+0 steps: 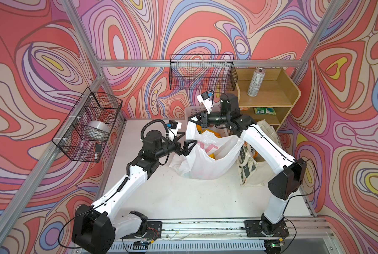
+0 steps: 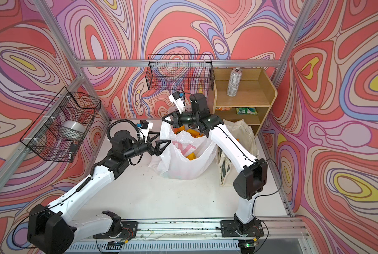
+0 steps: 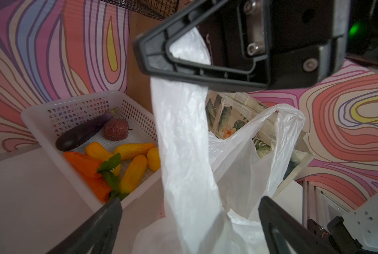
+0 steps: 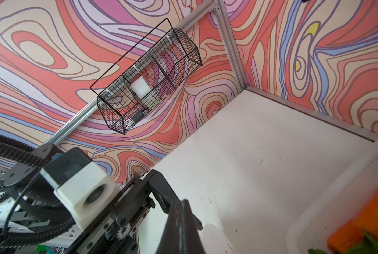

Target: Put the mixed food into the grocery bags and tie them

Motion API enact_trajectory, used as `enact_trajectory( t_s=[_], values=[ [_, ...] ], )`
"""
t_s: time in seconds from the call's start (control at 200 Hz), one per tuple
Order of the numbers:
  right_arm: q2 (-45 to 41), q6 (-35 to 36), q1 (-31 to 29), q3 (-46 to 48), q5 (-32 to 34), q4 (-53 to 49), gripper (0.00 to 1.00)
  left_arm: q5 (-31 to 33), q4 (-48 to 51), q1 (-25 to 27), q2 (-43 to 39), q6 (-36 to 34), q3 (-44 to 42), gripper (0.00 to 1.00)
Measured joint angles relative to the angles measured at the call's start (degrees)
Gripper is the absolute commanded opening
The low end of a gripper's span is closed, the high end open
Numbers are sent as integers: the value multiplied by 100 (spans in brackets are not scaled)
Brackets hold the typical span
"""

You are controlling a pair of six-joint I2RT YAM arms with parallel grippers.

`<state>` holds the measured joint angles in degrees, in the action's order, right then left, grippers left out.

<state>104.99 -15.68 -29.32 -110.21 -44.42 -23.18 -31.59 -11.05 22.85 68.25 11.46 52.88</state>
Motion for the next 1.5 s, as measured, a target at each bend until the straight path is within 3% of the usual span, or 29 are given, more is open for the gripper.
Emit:
enact_trajectory(
  t_s=[0.14,0.361,0.511,0.761,1.007,1.177,1.457,1.502],
  values=[
    [-63,39,0,2,-68,0,0,-9,101,-94,-125,-601,11,80],
    [-68,39,0,2,-323,-7,0,-715,560,-302,315,-981,973,77],
    [-68,20,0,4,-409,2,0,-1360,560,-308,662,-946,1349,76],
    [-68,-52,0,9,-505,70,0,-1934,247,-267,1178,-511,1349,62],
    [-87,-155,17,166,-516,223,0,-2037,-256,13,1620,-168,1311,46],
    [-90,-175,46,258,-428,262,0,-1947,-944,13,1633,146,824,36],
    [-173,-184,79,367,-278,275,0,-1738,-1620,13,1683,599,409,37],
    [-208,-184,76,369,-275,293,0,-1694,-1641,4,1705,645,393,32]
  ],
)
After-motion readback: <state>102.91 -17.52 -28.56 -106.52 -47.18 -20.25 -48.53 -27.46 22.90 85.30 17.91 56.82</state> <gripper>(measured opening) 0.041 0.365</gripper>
